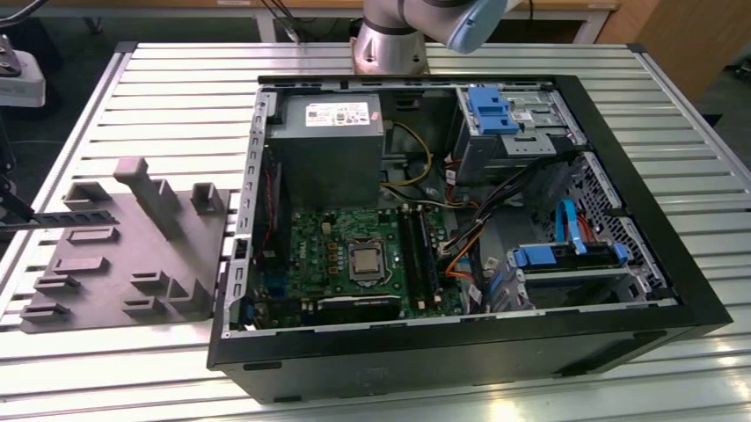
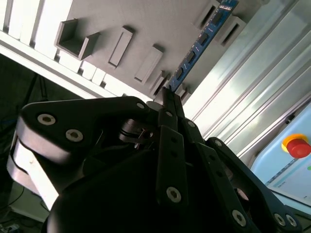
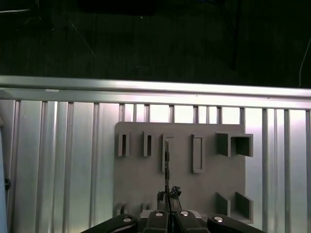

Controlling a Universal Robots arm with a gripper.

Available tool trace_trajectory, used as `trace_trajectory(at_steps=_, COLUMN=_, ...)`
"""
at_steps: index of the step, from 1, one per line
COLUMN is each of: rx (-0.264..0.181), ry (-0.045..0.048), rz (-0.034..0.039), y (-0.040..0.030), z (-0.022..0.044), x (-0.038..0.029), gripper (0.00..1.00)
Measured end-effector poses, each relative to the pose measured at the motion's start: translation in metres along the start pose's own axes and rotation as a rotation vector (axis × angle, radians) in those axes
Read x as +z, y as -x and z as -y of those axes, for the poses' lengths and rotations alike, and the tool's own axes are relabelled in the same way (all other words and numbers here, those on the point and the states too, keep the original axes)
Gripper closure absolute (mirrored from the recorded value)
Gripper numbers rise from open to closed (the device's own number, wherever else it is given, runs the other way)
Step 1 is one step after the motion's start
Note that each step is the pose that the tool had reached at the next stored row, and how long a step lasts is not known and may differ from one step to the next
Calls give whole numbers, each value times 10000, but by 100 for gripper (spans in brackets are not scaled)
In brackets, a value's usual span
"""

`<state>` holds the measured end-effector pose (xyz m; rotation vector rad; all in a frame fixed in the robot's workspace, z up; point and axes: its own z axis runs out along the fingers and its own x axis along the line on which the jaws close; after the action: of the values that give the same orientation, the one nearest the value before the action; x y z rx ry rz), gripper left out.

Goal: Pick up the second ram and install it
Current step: 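Pick up the second ram and move it above second insertion slot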

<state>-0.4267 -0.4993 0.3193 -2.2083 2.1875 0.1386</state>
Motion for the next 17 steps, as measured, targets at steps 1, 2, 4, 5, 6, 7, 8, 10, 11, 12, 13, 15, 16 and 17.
trace_trajectory(at_steps=1, rx=-1, ry=1, rz=18, y=1, z=0, x=-10, gripper=89)
trace_trajectory(at_steps=2, rx=-1, ry=2, rz=37, y=2, z=-1, x=-21, gripper=89)
trace_trajectory(at_steps=4, rx=-3, ry=0, rz=73, y=3, z=-2, x=-38, gripper=89)
trace_trajectory(at_steps=5, rx=-3, ry=0, rz=87, y=4, z=-2, x=-46, gripper=89)
trace_trajectory(at_steps=6, rx=-4, ry=1, rz=101, y=5, z=-2, x=-56, gripper=89)
trace_trajectory(at_steps=7, rx=-4, ry=1, rz=115, y=6, z=-3, x=-65, gripper=89)
trace_trajectory(at_steps=8, rx=-5, ry=1, rz=131, y=6, z=-3, x=-74, gripper=89)
trace_trajectory(at_steps=10, rx=-7, ry=-1, rz=167, y=8, z=-4, x=-92, gripper=89)
trace_trajectory(at_steps=11, rx=-7, ry=0, rz=184, y=9, z=-4, x=-102, gripper=89)
trace_trajectory(at_steps=12, rx=-8, ry=0, rz=202, y=10, z=-4, x=-111, gripper=89)
trace_trajectory(at_steps=13, rx=-9, ry=0, rz=213, y=11, z=-5, x=-121, gripper=89)
trace_trajectory(at_steps=15, rx=-10, ry=0, rz=238, y=12, z=-5, x=-144, gripper=89)
trace_trajectory(at_steps=16, rx=-11, ry=0, rz=254, y=13, z=-6, x=-157, gripper=89)
trace_trajectory(at_steps=17, rx=-11, ry=-1, rz=268, y=14, z=-7, x=-168, gripper=89)
